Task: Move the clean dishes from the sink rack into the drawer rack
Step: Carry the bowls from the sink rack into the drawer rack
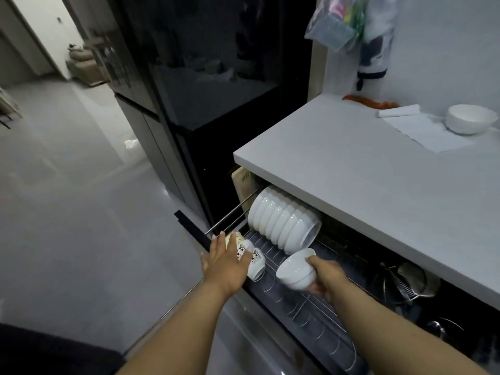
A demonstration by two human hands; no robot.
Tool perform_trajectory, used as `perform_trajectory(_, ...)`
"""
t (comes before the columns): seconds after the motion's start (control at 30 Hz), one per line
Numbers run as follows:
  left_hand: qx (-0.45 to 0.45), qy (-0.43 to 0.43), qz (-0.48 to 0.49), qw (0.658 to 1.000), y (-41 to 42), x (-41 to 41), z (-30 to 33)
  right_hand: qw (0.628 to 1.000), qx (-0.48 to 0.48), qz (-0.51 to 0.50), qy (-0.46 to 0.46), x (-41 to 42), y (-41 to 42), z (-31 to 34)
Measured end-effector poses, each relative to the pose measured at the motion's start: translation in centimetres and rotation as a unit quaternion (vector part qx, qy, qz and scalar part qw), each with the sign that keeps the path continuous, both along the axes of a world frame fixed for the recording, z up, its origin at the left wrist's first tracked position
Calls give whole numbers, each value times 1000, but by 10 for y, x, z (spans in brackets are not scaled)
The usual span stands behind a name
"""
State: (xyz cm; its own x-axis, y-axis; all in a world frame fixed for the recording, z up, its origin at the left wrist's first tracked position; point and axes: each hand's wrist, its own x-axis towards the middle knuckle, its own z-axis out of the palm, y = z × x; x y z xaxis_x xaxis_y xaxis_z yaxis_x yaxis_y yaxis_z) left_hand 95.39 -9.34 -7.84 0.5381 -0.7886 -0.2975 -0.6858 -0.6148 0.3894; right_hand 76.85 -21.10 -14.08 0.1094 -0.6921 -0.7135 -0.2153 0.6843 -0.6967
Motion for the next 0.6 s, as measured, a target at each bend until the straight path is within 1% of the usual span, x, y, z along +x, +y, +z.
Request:
perform_trajectory(0.17,14,-22,-30,999,-11,16,-20,999,31,24,34,30,-10,-45)
perform_trajectory(0.3,20,-68,-56,996,-21,27,-35,996,56,36,51,53,-14,-76)
perform_trajectory(0.47,15,-128,-90,988,-31,40,-50,996,66,33,52,81,-15,-110)
perform_trajectory(0.53,16,-146,-99,984,-36,44,-57,996,74,38,39,88,-17,-128)
perform_trajectory(0.6,16,-166,-106,980,-42,48,-63,996,74,41,24,94,-23,-157)
